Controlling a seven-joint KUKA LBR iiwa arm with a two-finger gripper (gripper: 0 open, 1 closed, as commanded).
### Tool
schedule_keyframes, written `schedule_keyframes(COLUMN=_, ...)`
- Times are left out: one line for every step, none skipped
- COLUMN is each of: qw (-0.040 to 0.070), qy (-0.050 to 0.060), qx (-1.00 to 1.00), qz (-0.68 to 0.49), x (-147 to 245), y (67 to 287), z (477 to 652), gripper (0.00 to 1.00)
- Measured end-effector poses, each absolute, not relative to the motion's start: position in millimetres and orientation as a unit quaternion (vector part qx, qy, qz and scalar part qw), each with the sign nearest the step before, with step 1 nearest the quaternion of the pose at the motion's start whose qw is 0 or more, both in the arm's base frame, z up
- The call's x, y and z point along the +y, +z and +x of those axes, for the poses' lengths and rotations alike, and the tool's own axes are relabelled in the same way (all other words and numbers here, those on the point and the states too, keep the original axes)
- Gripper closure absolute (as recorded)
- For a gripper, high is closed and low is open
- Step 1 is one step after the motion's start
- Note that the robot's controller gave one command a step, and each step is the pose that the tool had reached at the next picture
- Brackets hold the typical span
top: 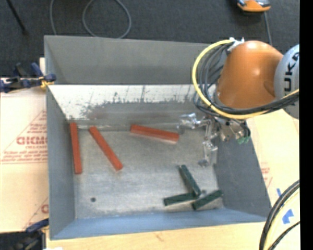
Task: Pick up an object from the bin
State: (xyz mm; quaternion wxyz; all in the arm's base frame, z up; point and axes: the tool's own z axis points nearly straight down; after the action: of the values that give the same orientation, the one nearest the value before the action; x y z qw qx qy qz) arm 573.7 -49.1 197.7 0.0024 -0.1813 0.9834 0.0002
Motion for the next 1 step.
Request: schedule_keyframes(qw=-0.001, qy=0.001, qx=0.935, qz=-0.355, x=24.5, y=73.7, z=566.3, gripper=0.00)
